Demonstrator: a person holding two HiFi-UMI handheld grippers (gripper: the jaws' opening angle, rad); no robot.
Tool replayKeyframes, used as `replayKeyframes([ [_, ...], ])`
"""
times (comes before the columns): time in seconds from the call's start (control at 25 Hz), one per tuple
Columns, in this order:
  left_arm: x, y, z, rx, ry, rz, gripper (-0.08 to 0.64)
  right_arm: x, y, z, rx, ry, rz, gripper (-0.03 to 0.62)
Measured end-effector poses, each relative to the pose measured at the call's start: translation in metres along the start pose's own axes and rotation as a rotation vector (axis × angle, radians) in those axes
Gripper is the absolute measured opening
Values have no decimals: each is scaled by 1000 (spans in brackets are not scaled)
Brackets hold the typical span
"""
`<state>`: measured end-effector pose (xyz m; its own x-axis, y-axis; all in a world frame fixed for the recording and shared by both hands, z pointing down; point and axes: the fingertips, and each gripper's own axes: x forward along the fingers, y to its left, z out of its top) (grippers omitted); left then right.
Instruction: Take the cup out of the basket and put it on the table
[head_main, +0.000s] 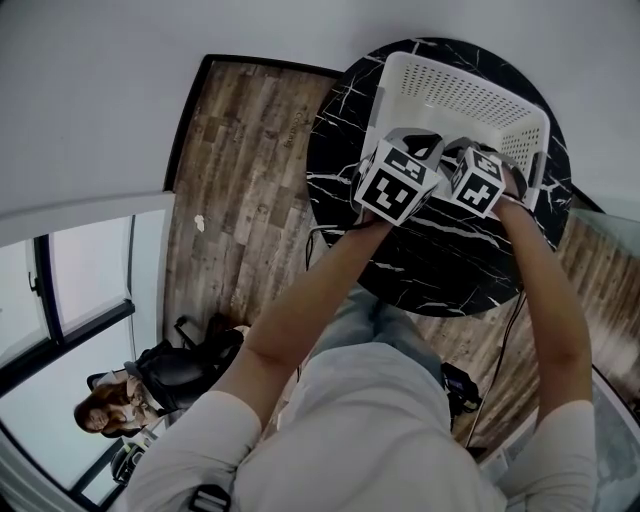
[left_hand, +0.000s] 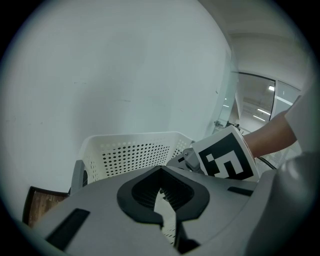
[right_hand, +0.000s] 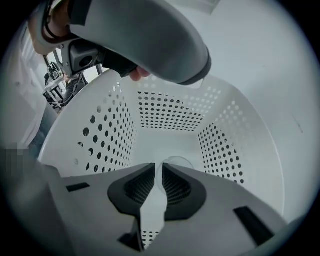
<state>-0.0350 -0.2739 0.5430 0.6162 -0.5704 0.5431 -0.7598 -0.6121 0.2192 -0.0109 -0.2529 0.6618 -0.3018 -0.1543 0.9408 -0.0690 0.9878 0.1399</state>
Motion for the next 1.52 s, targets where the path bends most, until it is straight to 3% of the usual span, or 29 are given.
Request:
replayKeyframes([
  [0.92, -6, -3, -1, -15, 4, -7, -2, -5, 1, -1, -8, 6, -6, 25],
  [1.52, -18, -12, 7, -7, -9, 2, -2, -45, 0, 11, -37, -14, -56, 25],
])
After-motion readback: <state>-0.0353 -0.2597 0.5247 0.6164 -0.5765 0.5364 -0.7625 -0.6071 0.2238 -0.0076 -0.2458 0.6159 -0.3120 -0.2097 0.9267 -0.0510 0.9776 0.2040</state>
